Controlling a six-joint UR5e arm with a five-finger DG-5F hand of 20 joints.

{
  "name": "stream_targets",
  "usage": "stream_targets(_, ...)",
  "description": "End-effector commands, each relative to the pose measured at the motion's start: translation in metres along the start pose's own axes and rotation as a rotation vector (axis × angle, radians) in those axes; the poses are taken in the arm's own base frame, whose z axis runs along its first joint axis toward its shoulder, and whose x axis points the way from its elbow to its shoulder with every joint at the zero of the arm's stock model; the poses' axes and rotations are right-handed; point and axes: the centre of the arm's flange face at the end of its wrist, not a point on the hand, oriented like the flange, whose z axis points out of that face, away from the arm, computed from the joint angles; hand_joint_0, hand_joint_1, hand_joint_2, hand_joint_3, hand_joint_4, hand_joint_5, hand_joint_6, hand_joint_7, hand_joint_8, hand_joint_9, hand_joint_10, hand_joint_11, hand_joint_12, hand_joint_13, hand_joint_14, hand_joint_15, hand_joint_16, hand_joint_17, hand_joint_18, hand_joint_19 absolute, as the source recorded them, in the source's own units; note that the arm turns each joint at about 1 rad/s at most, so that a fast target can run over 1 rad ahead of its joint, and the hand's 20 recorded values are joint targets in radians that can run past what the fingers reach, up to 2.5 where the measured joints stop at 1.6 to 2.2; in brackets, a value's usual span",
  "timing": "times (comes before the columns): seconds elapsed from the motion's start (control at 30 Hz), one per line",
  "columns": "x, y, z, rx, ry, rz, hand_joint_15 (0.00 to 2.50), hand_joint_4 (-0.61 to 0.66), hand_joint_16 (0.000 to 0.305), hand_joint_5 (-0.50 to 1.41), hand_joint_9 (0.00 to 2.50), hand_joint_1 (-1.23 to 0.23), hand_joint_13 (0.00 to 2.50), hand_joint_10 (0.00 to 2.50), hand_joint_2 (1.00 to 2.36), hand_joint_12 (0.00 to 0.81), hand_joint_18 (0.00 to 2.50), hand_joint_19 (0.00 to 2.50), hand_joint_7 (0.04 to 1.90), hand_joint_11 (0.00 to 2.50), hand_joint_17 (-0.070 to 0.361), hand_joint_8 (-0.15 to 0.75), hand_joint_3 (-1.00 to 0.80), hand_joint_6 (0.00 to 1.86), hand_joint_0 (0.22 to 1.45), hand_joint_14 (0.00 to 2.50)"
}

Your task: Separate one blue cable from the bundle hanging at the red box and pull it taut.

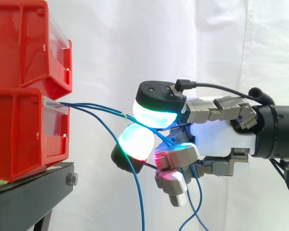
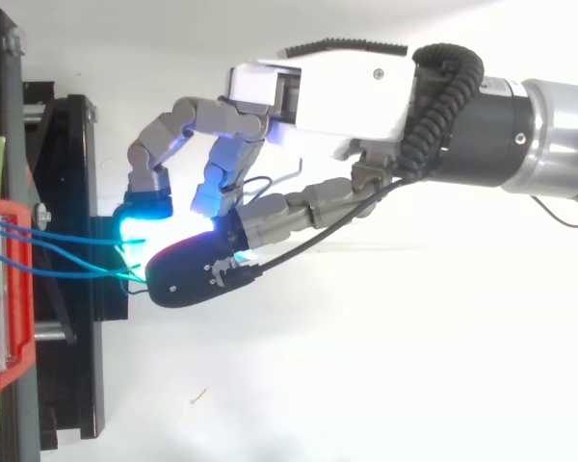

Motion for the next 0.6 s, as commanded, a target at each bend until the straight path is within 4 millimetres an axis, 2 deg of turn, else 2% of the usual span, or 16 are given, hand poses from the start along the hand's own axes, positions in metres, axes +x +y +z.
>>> stream_targets(0.0,-0.0009,-0.0004,-0.0001,0.001,-0.001,0.0,0.91,0.08,0.049,-0.21,1.1,-0.83,1.11,0.1,1.02,0.405,1.04,0.65,1.01,1.6,0.109,0.346,-0.19,0.95,0.68,0.03)
stream_targets(0.1,-0.0009,-0.0002,0.0,-0.001,-0.002,0.0,0.91,0.08,0.048,-0.21,1.11,-0.86,1.11,0.07,1.01,0.404,1.04,0.64,1.04,1.61,0.108,0.344,-0.25,0.96,0.72,0.02)
stream_targets(0.47,0.0001,-0.0001,0.0,0.001,-0.001,0.001,0.9,0.1,0.047,-0.21,1.11,-0.88,1.1,0.0,1.0,0.397,1.04,0.6,0.96,1.59,0.106,0.341,-0.5,0.95,0.79,0.03)
stream_targets(0.57,0.0001,-0.0002,-0.0002,0.002,-0.001,0.003,0.9,0.13,0.047,-0.2,1.11,-0.89,1.1,0.0,1.0,0.397,1.05,0.59,0.99,1.58,0.105,0.343,-0.5,0.95,0.76,0.03)
